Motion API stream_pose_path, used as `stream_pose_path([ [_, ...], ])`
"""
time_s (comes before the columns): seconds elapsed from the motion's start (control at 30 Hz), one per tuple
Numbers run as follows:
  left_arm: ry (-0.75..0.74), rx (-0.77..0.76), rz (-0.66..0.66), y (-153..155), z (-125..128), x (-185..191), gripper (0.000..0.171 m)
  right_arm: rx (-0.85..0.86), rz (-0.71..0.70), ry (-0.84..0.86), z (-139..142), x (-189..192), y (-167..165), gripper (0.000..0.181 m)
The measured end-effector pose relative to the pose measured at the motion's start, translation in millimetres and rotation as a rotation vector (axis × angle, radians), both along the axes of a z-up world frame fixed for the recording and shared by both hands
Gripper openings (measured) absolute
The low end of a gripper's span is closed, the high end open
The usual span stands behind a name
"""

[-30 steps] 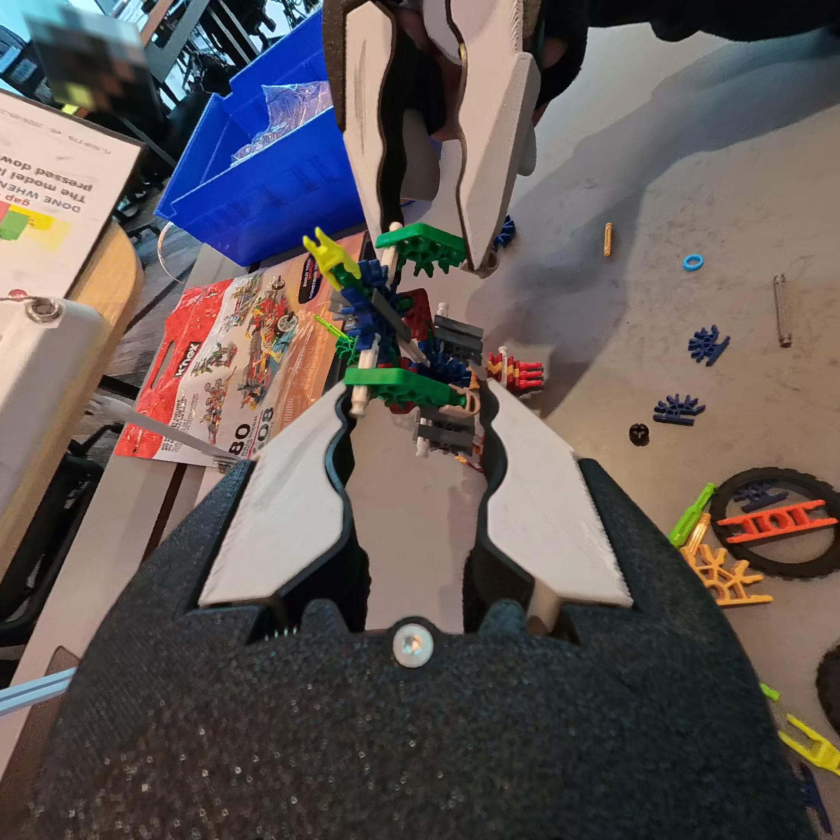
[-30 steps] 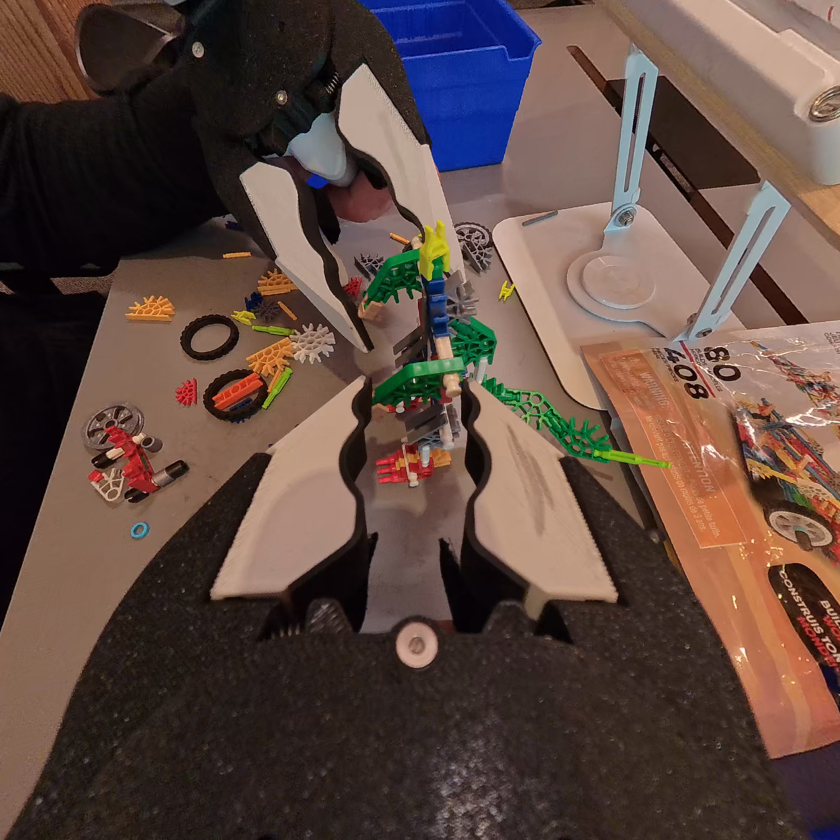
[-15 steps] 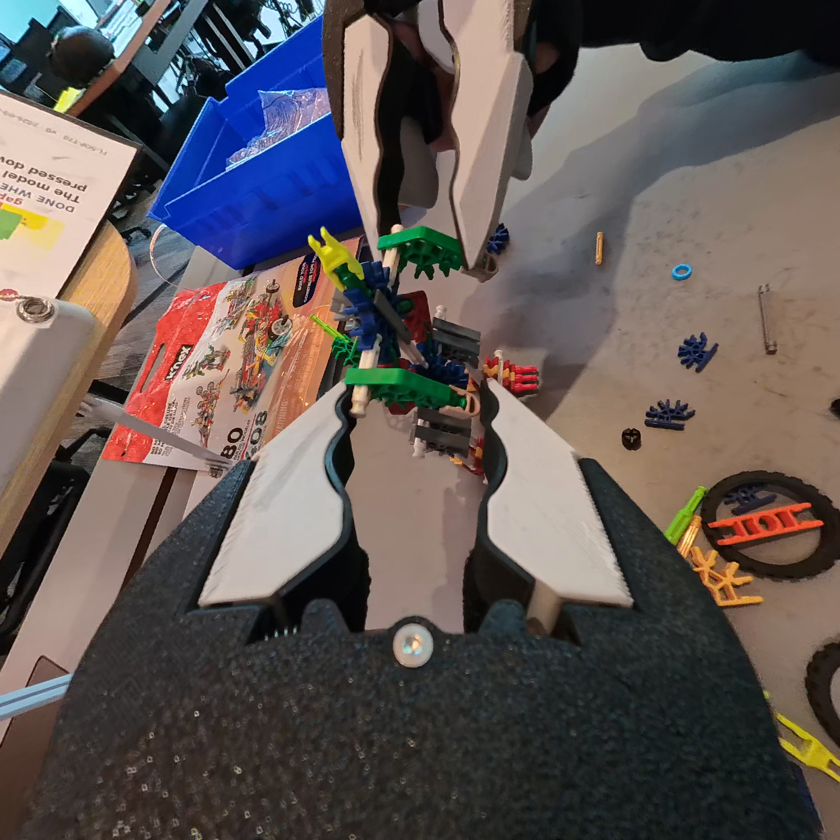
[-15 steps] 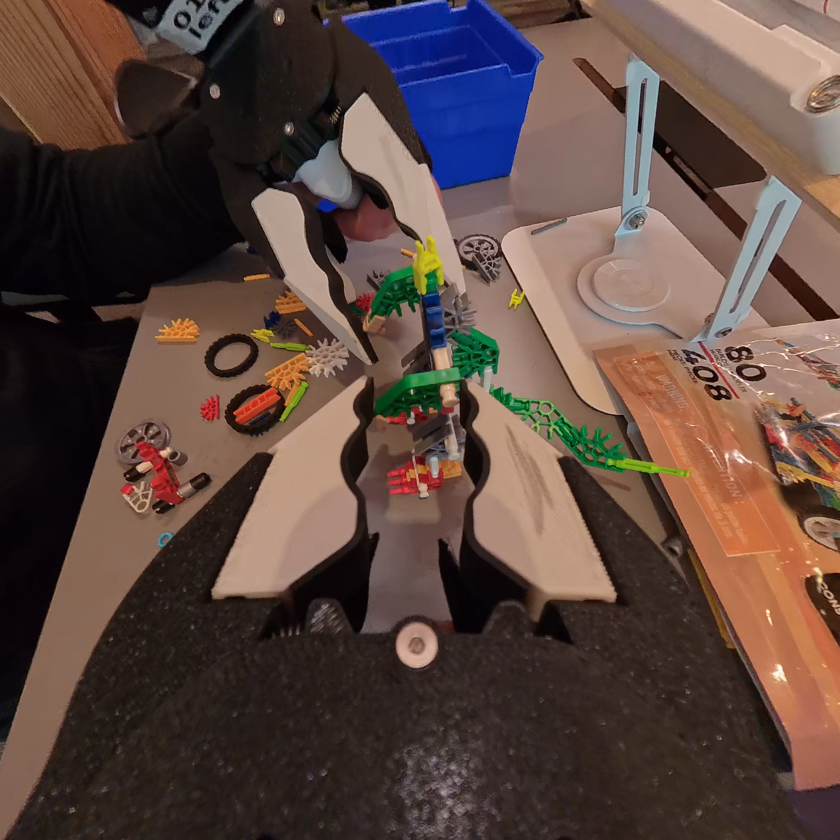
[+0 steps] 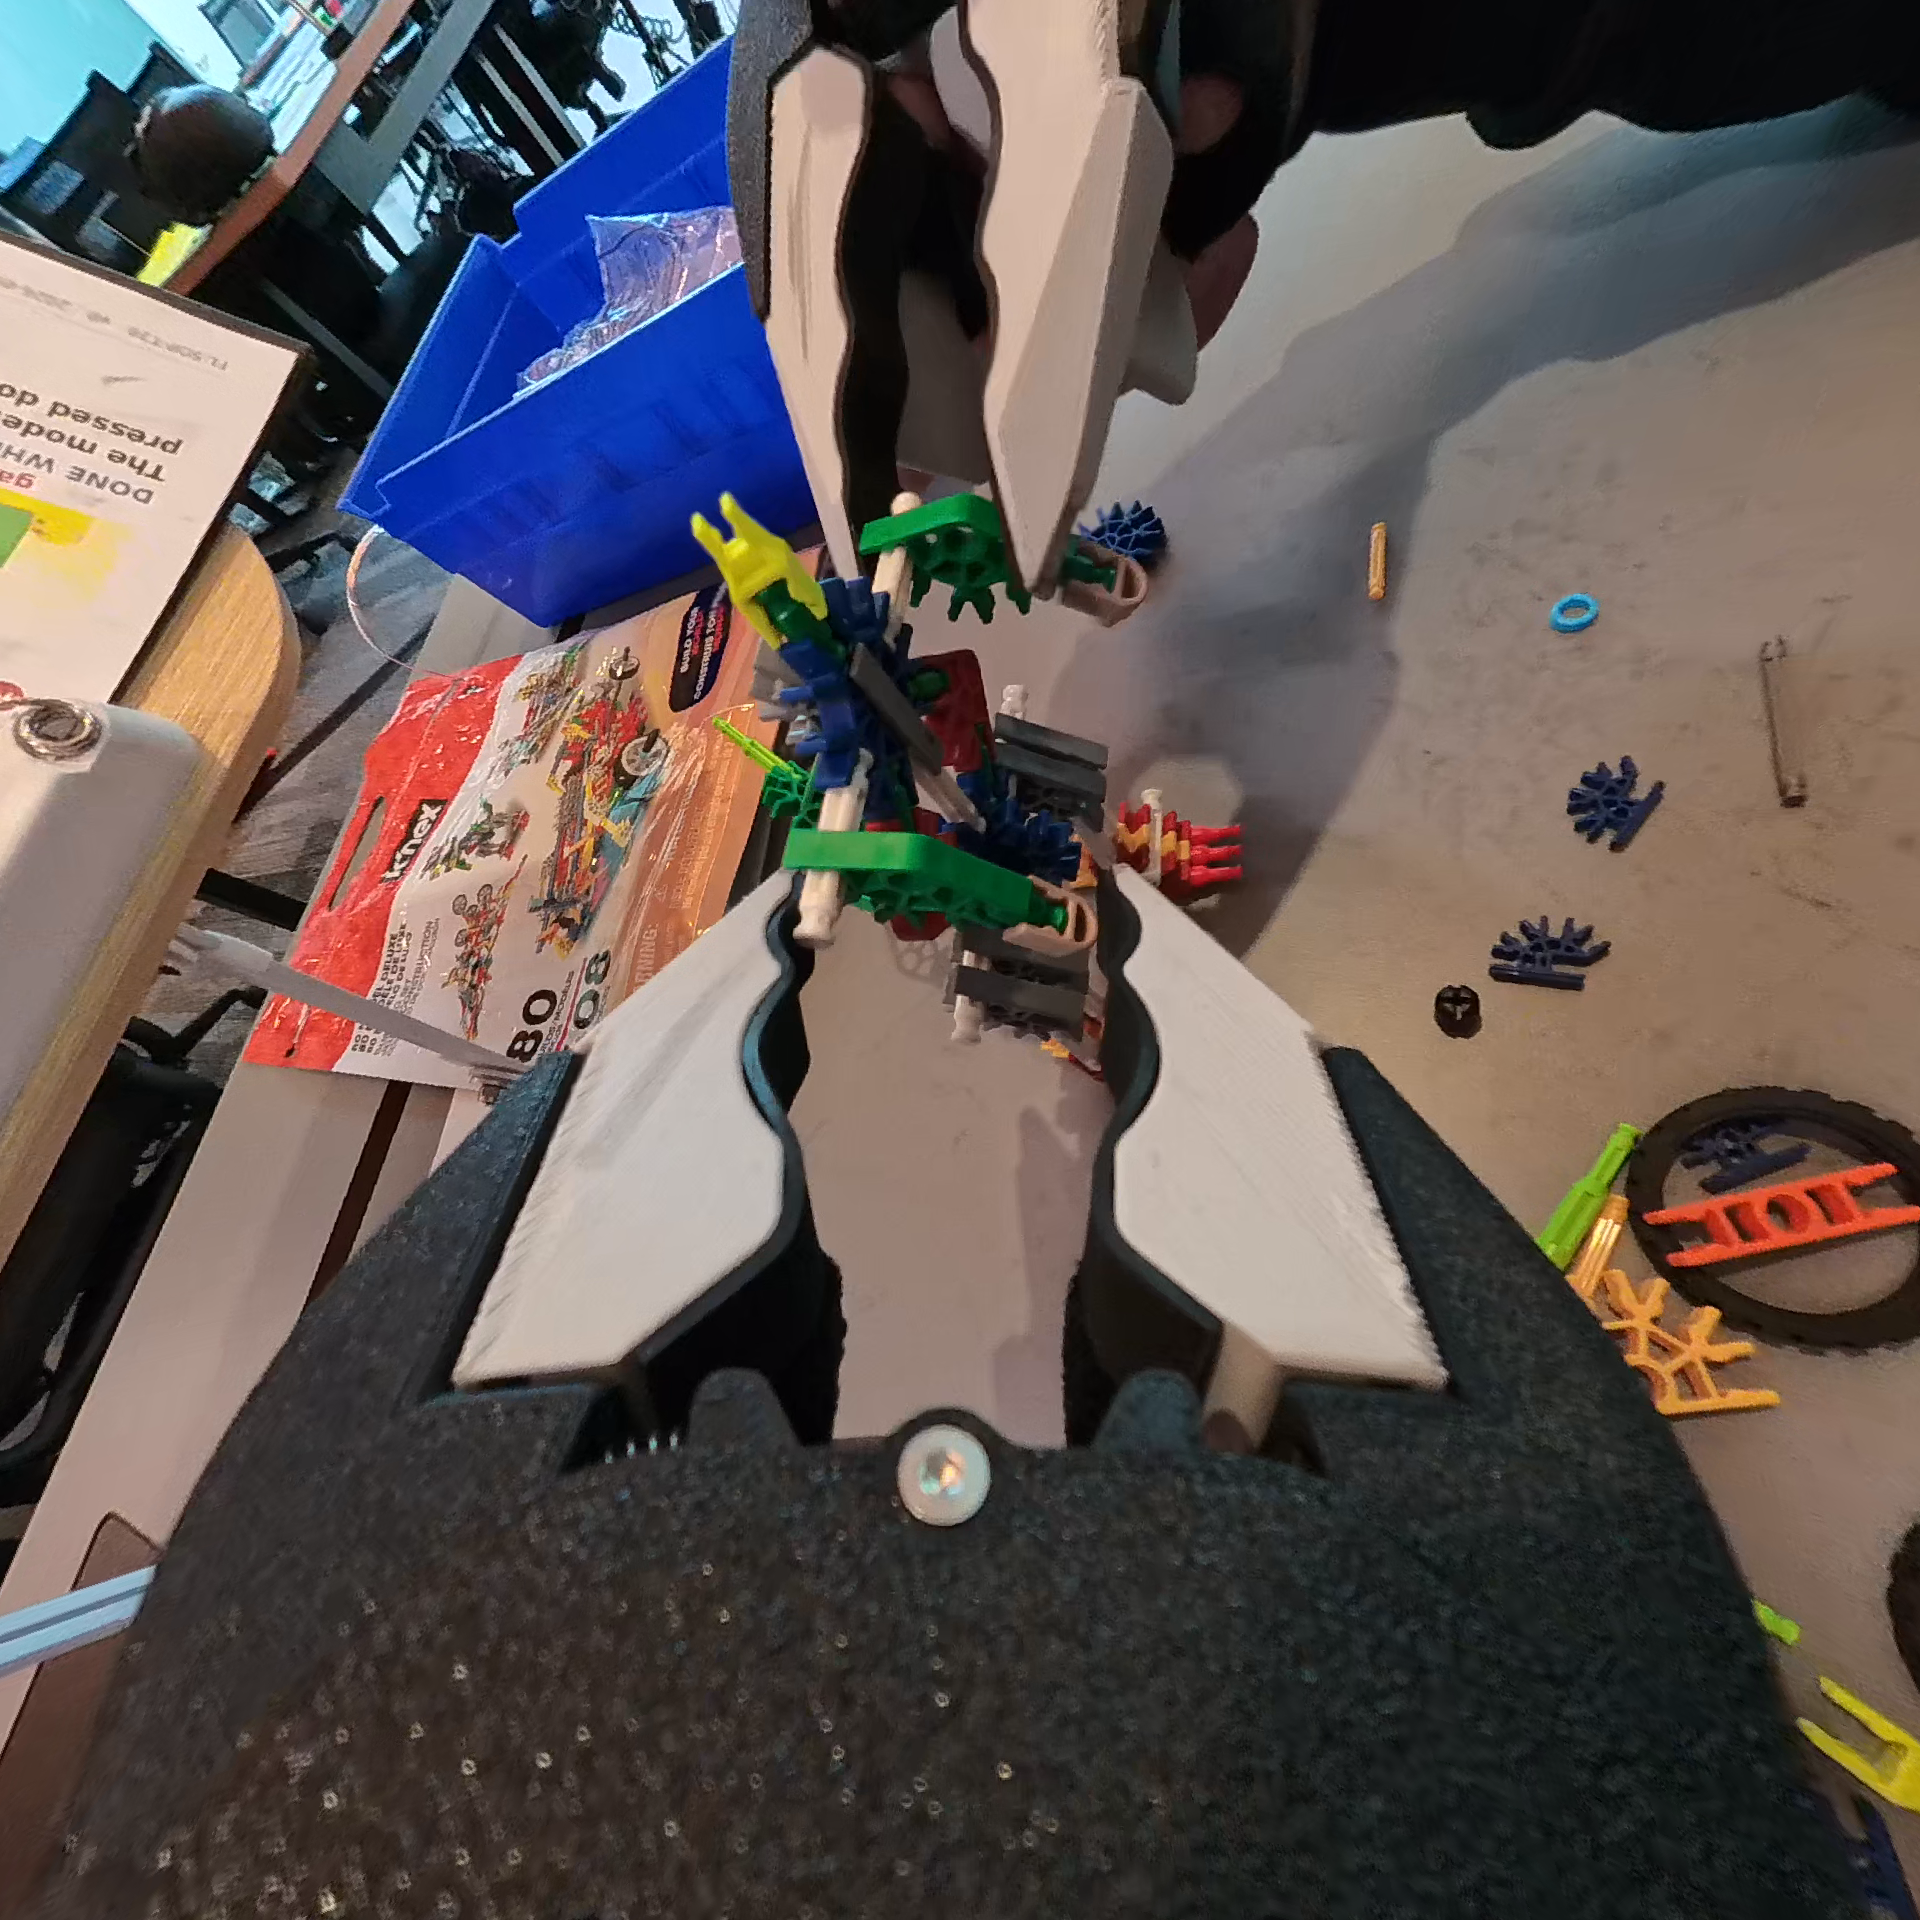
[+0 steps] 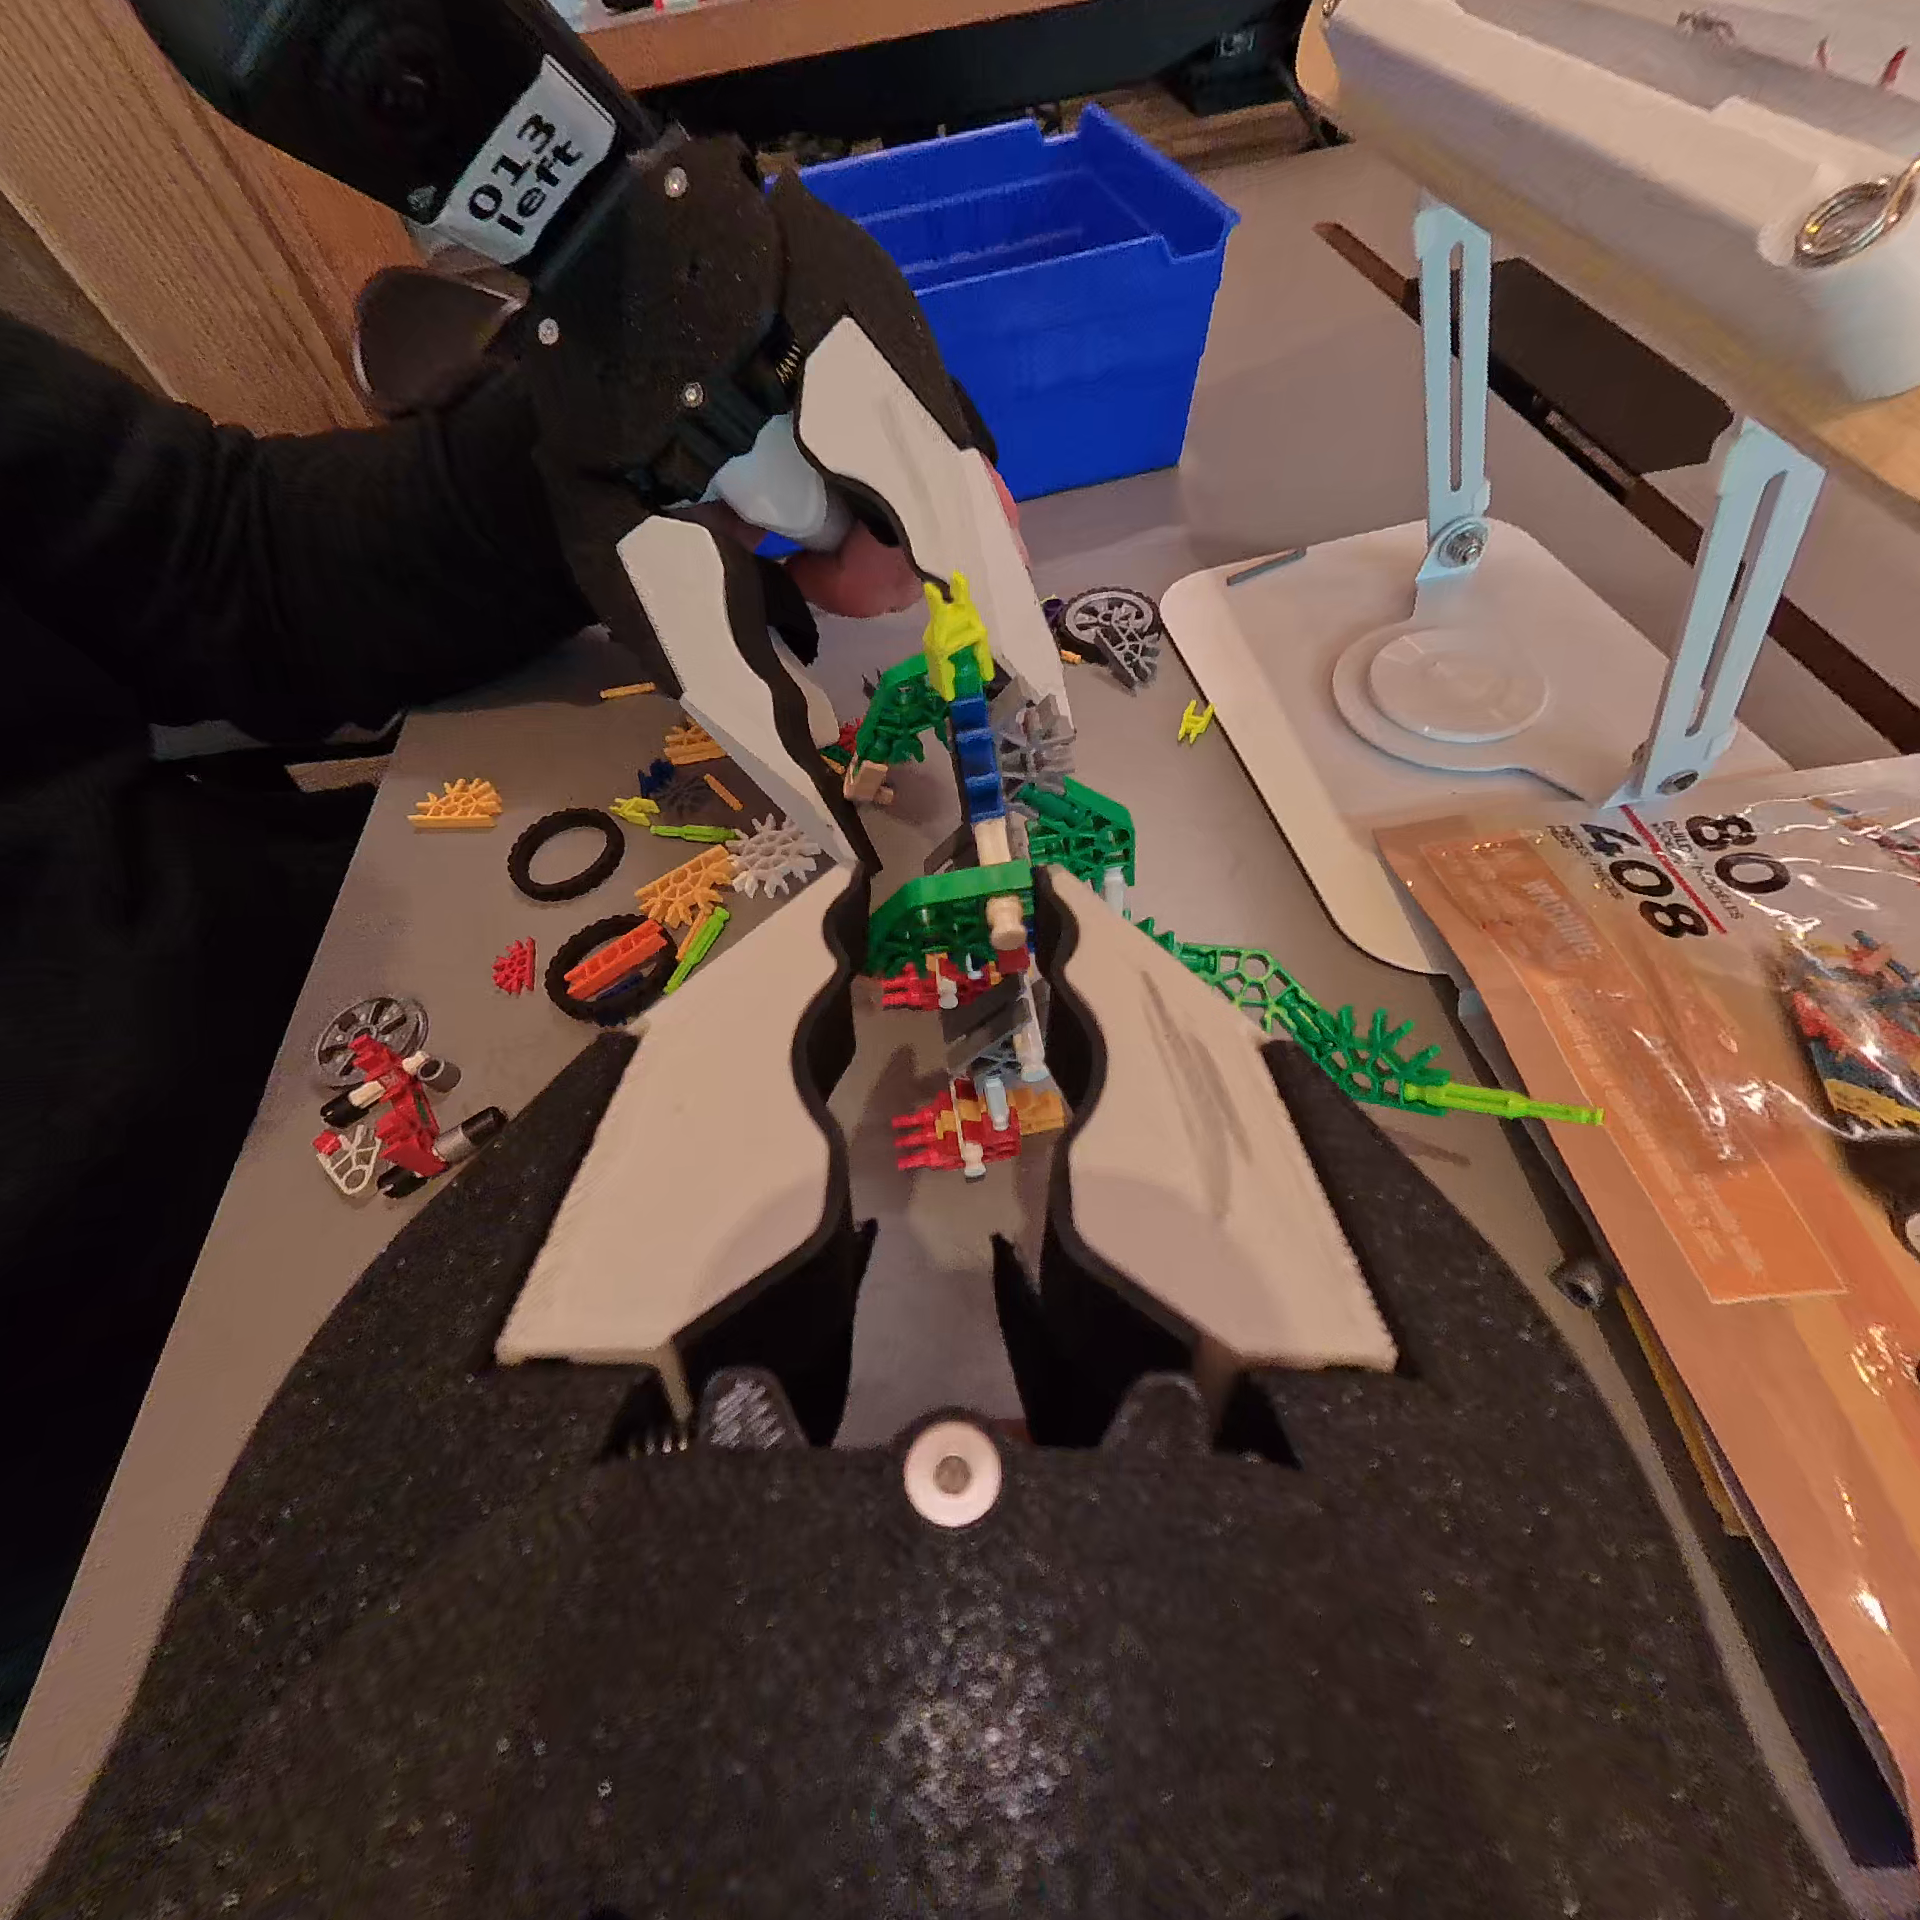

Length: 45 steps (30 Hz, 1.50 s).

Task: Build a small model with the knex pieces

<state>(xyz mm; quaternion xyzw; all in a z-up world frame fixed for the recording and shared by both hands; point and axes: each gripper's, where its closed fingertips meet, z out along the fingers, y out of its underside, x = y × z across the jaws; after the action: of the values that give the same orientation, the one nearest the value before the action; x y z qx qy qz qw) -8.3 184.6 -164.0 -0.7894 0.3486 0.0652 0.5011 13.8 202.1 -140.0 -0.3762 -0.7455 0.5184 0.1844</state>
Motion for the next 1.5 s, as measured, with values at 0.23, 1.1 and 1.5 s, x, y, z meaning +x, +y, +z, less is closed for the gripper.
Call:
stream_pose_path([
  [0.23, 0.006, 0.002, -0.003, 0.4, 1.0, 2.3, 0.052, -0.025, 0.019, -0.007, -3.7, 0.2, -2.6, 0.032],
  [1.1, -0.056, 0.001, 0.015, 3.4, 2.5, -0.7, 0.051, -0.009, -0.014, -0.02, -15.7, -3.6, -3.6, 0.034],
  [1.5, -0.118, 0.009, 0.01, 2.1, 8.7, -2.1, 0.045, 0.002, -0.011, -0.017, -16.2, -3.7, -4.7, 0.034],
])
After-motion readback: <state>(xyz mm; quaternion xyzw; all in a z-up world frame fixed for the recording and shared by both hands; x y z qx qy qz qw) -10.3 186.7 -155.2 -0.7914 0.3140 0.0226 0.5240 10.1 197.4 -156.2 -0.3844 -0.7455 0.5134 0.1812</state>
